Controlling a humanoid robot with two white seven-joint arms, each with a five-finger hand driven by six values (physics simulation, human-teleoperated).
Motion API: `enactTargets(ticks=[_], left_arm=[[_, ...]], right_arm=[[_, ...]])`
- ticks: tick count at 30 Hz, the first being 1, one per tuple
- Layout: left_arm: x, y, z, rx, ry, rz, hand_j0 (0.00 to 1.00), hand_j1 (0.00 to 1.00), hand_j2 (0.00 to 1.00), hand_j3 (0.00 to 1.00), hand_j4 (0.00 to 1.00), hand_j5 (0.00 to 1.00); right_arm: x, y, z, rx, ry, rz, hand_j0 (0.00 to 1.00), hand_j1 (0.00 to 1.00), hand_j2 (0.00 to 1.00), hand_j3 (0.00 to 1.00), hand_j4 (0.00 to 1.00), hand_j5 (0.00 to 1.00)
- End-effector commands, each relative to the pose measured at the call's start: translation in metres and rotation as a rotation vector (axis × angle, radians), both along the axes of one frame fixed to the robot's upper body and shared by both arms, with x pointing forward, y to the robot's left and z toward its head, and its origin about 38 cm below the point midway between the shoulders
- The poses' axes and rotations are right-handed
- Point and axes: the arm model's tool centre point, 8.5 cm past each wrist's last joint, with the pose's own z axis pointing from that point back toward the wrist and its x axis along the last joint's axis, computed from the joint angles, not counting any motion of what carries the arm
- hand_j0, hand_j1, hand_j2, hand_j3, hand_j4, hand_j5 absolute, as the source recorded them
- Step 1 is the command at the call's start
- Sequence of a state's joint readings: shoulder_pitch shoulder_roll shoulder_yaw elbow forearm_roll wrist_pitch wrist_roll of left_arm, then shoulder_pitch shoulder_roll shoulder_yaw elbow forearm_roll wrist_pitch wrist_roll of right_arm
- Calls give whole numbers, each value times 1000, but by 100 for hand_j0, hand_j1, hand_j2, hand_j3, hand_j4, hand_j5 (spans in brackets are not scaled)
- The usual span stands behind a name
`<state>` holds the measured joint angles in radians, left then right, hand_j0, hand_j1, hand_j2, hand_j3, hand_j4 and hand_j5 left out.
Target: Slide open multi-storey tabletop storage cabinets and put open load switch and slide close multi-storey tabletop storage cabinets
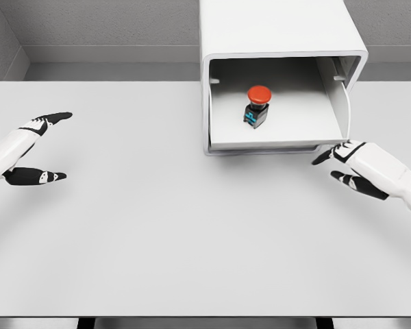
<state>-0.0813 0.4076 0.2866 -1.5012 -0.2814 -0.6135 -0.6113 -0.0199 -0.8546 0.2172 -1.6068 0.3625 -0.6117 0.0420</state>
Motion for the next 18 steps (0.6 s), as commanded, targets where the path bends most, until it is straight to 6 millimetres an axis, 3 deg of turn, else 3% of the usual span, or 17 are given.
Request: enactTargets(ticks=[1, 5, 10, 15, 18], left_arm=[[-1, 0, 0, -8, 2, 1, 100, 100, 100, 100, 100, 100], [-1, 0, -1, -10, 2, 1, 100, 100, 100, 100, 100, 100], [-1, 0, -1, -10, 2, 1, 100, 100, 100, 100, 100, 100], [-1, 0, -1, -10, 2, 1, 100, 100, 100, 100, 100, 100], [-1, 0, -1, -10, 2, 1, 100, 100, 100, 100, 100, 100]], right_arm=[[1, -3, 2, 7, -1, -7, 52, 52, 52, 52, 52, 52], [-1, -4, 1, 7, 4, -8, 52, 52, 52, 52, 52, 52], [-4, -5, -3, 7, 13, -12, 42, 42, 42, 42, 42, 42], [-8, -2, -3, 18, 15, -2, 43, 43, 43, 43, 43, 43], [-19, 20, 3, 44, -3, 59, 44, 44, 44, 44, 44, 44]])
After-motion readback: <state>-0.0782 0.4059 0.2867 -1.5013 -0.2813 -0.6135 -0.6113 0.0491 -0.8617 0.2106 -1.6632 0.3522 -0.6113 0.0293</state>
